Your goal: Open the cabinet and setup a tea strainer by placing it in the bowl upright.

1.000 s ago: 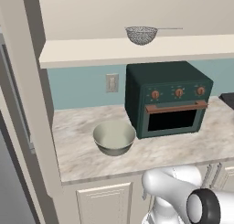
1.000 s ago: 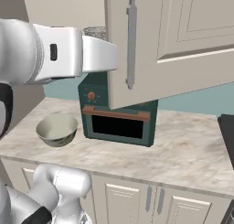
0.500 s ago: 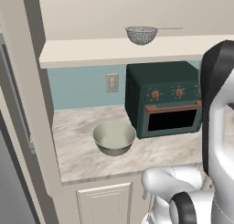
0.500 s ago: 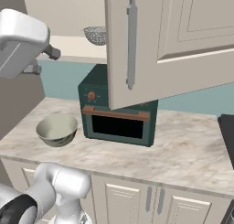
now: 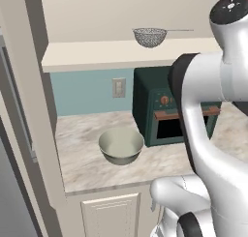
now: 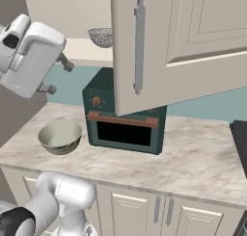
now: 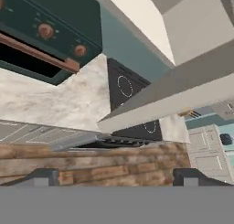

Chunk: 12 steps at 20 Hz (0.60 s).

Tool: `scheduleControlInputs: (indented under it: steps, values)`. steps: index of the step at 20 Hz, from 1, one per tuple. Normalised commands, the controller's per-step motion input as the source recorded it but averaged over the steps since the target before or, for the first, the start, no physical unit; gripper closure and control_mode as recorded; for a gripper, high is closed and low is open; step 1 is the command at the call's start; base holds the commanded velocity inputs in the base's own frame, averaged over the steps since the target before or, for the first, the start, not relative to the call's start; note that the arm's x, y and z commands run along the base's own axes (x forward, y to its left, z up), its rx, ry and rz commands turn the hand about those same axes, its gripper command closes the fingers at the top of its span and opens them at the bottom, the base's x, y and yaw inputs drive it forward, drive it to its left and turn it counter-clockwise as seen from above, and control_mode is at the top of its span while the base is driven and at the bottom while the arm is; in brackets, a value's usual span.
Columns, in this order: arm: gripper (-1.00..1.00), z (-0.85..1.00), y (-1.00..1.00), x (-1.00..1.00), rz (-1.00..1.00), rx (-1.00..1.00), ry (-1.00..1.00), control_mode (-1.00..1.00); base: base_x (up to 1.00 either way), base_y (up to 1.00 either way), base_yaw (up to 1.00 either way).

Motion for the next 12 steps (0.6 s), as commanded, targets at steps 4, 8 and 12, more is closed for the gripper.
scheduleControlInputs:
  steps: [4, 8, 12]
  values:
    - [-1.00, -0.35, 0.00, 0.59, 0.00, -0.19, 0.41, -1.00, 0.00, 0.00, 0.00]
    - [-1.00, -0.16, 0.00, 0.48, 0.00, -0.19, 0.38, -1.00, 0.00, 0.00, 0.00]
    - [-1.00, 0.00, -0.10, 0.39, -0.01, -0.12, 0.31, -1.00, 0.00, 0.00, 0.00]
